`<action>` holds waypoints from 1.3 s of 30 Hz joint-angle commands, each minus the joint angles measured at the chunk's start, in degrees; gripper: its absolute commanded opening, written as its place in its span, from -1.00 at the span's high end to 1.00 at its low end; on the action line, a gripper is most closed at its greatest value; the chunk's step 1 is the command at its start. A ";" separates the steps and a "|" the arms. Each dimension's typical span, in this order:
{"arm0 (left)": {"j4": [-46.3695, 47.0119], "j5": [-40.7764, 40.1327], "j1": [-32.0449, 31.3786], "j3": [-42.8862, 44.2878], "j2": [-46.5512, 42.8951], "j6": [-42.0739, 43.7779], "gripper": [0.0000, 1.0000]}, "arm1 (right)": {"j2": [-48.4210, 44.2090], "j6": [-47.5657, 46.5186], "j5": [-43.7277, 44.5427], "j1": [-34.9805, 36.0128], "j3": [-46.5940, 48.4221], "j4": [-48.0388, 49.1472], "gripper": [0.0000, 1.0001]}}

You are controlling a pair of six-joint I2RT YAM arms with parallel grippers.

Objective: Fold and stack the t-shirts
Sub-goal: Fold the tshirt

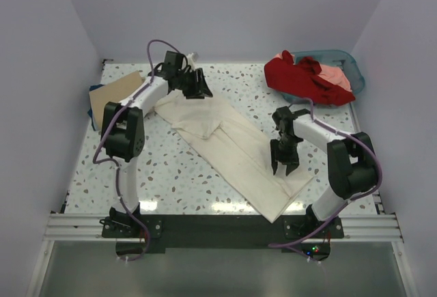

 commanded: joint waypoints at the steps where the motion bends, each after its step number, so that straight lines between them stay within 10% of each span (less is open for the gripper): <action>1: -0.04 1.13 0.13 -8.63 -2.37 -0.84 -0.01 | -0.99 0.04 -0.29 0.20 -2.31 -0.89 0.02; 14: -0.30 -1.76 2.50 -12.53 4.91 2.33 -0.01 | 5.16 1.27 -3.10 1.07 -6.36 6.66 0.14; 25: 0.14 -2.56 2.76 1.26 17.05 7.33 -0.01 | 9.29 4.87 -8.82 9.77 -3.55 8.25 0.13; 39: 6.20 4.03 0.13 9.80 17.50 9.98 -0.10 | 4.30 4.00 -7.86 17.78 11.20 -4.30 -0.24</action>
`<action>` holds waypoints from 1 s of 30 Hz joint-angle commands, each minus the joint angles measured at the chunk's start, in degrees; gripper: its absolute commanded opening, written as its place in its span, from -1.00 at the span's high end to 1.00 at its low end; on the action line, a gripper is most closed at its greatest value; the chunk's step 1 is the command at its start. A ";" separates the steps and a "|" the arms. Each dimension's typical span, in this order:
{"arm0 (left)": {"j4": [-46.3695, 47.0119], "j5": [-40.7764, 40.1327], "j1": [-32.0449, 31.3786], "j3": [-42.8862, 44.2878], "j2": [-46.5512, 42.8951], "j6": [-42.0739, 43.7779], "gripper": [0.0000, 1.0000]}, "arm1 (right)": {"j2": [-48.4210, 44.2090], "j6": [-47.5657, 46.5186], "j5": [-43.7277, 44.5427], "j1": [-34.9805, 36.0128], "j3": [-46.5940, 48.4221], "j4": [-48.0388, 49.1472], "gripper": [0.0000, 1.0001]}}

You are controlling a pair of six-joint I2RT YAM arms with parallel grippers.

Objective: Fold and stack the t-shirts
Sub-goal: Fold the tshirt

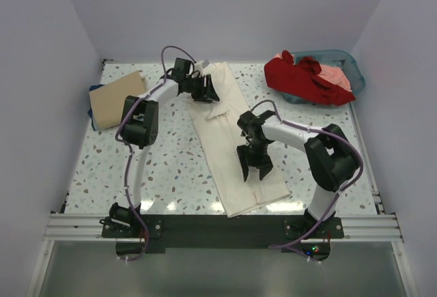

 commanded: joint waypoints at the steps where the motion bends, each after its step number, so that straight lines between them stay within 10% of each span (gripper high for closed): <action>1: 1.13 -5.67 -0.46 -1.63 -3.74 2.48 -0.11 | -5.37 -1.70 2.81 -0.28 5.42 -5.84 -0.25; 12: -1.59 -7.33 -0.29 -9.53 -13.87 -4.99 -0.14 | -4.85 -4.70 5.63 -0.28 -2.03 -2.34 -0.05; 30: -3.96 -13.40 0.41 -5.77 0.18 -1.48 -0.13 | 6.66 -4.17 -1.48 2.35 -2.84 8.12 0.16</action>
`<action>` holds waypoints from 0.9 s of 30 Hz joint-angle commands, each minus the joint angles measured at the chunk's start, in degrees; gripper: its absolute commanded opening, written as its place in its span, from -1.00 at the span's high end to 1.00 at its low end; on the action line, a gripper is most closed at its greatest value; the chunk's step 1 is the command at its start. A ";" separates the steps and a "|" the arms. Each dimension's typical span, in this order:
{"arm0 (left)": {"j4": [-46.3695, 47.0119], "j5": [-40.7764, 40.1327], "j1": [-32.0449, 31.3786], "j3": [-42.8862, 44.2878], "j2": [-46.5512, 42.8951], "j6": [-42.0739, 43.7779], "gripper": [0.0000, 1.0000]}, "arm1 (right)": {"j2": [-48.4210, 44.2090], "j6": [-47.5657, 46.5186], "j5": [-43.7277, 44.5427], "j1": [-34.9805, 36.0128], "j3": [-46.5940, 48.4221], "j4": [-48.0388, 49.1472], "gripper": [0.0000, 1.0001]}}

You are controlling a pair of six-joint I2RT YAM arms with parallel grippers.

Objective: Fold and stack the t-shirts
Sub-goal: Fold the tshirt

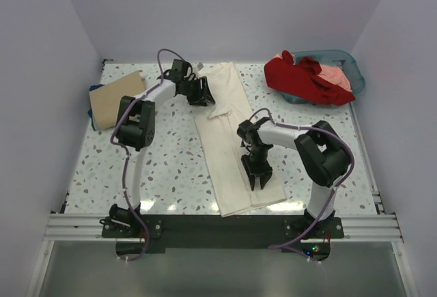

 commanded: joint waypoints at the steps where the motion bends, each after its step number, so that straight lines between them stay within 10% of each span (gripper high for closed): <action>1: -0.18 -5.21 0.28 1.82 7.02 3.29 -0.13 | 4.35 0.92 -3.14 2.20 0.51 7.58 0.16; 19: 11.94 3.40 0.28 11.49 14.25 2.06 -0.14 | 14.90 4.62 -8.16 10.99 15.80 6.98 0.08; 27: 18.88 8.15 0.20 10.79 3.99 -3.12 -0.16 | 3.59 3.65 -3.51 11.35 15.03 -1.11 -0.25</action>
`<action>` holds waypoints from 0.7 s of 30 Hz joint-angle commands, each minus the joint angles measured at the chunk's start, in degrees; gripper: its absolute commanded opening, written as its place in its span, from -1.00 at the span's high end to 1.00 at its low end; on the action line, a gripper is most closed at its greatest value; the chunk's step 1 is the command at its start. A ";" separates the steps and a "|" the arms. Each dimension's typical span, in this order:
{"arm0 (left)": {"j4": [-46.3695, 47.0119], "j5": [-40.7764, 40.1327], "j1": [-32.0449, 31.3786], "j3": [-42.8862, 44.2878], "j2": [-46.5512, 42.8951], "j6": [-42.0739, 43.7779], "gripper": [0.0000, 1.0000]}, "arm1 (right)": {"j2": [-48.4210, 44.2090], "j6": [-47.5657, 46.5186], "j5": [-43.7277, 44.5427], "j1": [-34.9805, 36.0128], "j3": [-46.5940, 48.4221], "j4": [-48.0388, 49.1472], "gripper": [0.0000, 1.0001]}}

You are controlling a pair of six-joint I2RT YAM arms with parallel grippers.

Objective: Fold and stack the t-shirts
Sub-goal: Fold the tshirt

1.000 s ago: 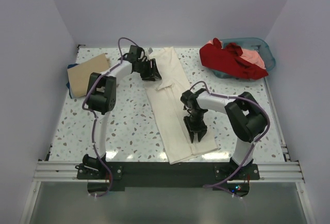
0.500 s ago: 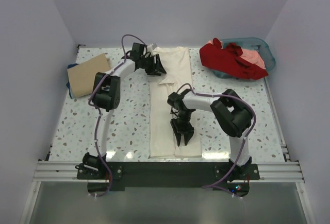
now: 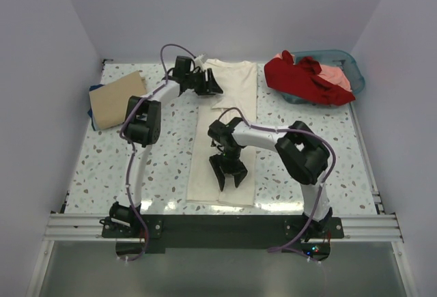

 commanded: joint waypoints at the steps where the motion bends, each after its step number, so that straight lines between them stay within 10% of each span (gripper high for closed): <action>1: 5.60 -0.64 0.39 -1.40 -7.66 -2.23 -0.17 | -7.69 -1.05 6.31 -0.19 -2.59 -1.40 -0.25; 21: -10.21 -15.58 -0.04 -51.56 -53.00 7.70 -0.18 | -16.75 2.38 6.58 -0.28 -21.50 4.04 0.08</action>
